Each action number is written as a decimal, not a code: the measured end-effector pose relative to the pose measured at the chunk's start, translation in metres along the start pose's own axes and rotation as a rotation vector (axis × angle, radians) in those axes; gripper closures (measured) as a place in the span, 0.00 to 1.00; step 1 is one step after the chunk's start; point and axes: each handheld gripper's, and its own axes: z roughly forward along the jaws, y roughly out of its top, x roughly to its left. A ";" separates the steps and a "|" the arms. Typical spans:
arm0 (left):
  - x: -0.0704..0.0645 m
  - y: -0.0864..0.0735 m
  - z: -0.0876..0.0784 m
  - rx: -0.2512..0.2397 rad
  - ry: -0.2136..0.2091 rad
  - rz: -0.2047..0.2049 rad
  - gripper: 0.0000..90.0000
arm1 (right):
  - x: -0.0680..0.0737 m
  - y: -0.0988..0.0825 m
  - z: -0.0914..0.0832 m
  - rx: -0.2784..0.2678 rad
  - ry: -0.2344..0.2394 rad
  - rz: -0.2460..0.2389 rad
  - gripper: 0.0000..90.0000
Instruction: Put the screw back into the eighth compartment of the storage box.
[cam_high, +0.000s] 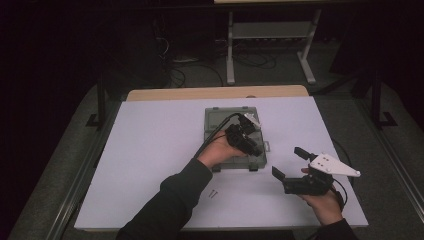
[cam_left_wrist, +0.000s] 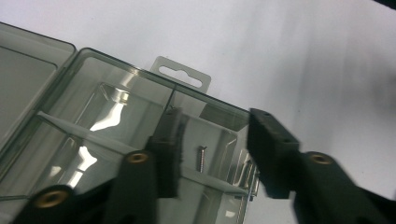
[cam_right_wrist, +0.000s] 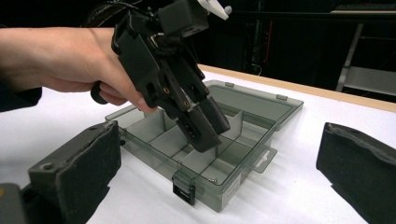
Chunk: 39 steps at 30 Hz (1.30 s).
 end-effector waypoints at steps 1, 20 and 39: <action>0.000 0.000 -0.002 -0.009 0.007 -0.001 0.53 | 0.000 0.000 0.000 0.000 0.000 0.000 0.00; -0.005 -0.028 -0.055 -0.175 0.101 0.017 0.01 | 0.001 0.000 0.000 0.001 -0.003 0.001 0.00; -0.020 -0.079 -0.106 -0.238 0.150 -0.001 0.00 | 0.002 -0.001 0.000 0.004 -0.006 0.003 0.00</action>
